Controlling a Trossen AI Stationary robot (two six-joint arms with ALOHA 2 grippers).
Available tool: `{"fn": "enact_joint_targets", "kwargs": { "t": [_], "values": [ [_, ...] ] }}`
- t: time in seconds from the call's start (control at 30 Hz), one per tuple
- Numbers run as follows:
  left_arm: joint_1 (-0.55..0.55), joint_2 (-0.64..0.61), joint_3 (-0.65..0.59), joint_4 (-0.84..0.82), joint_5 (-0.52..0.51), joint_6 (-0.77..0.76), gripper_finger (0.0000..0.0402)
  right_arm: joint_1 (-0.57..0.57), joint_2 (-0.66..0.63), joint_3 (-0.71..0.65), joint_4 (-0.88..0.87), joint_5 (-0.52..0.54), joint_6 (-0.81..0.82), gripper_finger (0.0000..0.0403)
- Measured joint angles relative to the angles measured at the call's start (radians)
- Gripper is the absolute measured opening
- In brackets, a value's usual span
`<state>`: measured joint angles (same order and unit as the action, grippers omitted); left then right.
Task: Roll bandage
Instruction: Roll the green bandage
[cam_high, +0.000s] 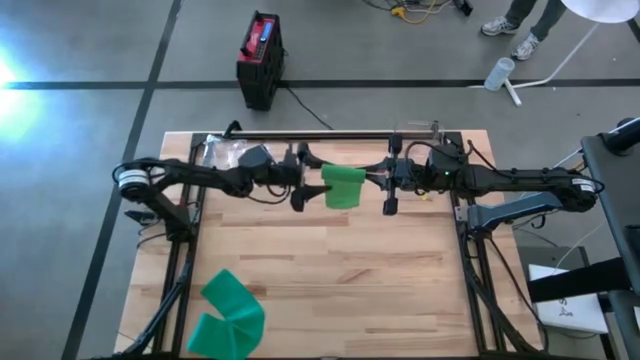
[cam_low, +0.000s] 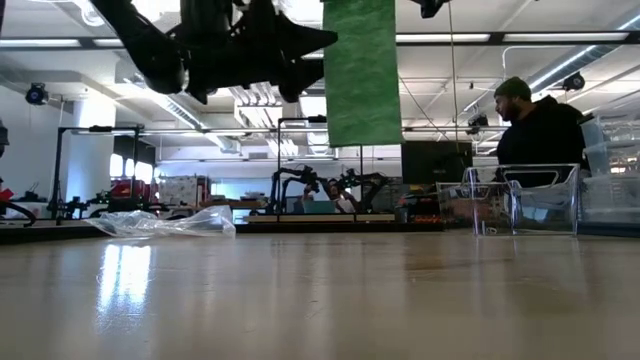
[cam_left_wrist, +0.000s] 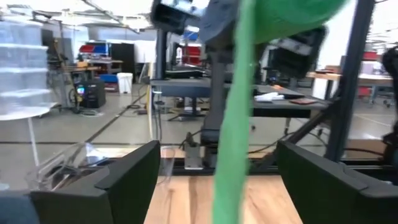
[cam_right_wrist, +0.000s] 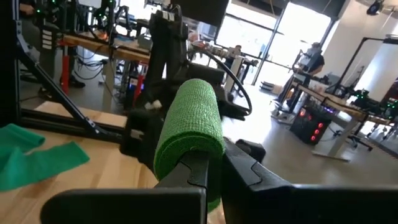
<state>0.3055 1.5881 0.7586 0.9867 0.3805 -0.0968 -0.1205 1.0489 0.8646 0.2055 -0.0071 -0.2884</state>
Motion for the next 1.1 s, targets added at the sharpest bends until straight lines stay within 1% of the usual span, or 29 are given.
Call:
{"fn": "enact_joint_targets", "kwargs": {
  "t": [0.13,0.23,0.3,0.33,0.43,0.47,0.5,0.67,0.8,0.9,1.0,1.1],
  "values": [
    [0.003,0.048,0.042,0.000,0.001,-0.028,0.0287,0.000,0.000,0.000,0.003,0.000,-0.010,0.0009],
    [0.000,0.088,0.075,-0.011,0.042,-0.038,0.0244,0.000,0.000,0.000,0.009,0.000,-0.018,0.0009],
    [-0.007,0.108,0.090,-0.013,0.056,-0.051,0.0197,0.000,0.000,0.000,0.009,0.000,-0.018,0.0009],
    [-0.010,0.112,0.096,-0.010,0.057,-0.052,0.0167,0.000,0.000,0.000,0.010,0.000,-0.016,0.0009],
    [-0.011,0.109,0.096,-0.010,0.058,-0.052,0.0060,0.000,0.000,0.000,0.010,0.000,-0.014,0.0009],
    [-0.010,0.105,0.092,-0.010,0.057,-0.053,0.0031,0.000,0.000,0.000,0.010,0.000,-0.010,0.0009],
    [-0.010,0.099,0.086,-0.010,0.057,-0.055,0.0017,0.000,0.000,0.000,0.011,0.000,-0.002,0.0009],
    [-0.020,0.080,0.056,-0.002,0.066,-0.053,0.0004,0.000,0.000,-0.001,0.057,0.000,0.086,0.0009],
    [-0.033,0.080,0.017,0.000,0.068,-0.049,0.0001,0.000,0.000,-0.002,0.113,0.008,0.127,0.0009],
    [-0.045,0.080,-0.015,0.023,0.067,-0.051,0.0001,0.000,0.000,-0.002,0.149,0.089,0.116,0.0009],
    [-0.058,0.078,-0.038,0.060,0.075,-0.050,0.0000,-0.004,0.001,-0.008,0.143,0.171,0.095,0.0009],
    [-0.061,0.075,-0.059,0.077,0.106,-0.048,0.0000,-0.007,0.016,-0.030,0.143,0.188,0.113,0.0009]
  ]
}}
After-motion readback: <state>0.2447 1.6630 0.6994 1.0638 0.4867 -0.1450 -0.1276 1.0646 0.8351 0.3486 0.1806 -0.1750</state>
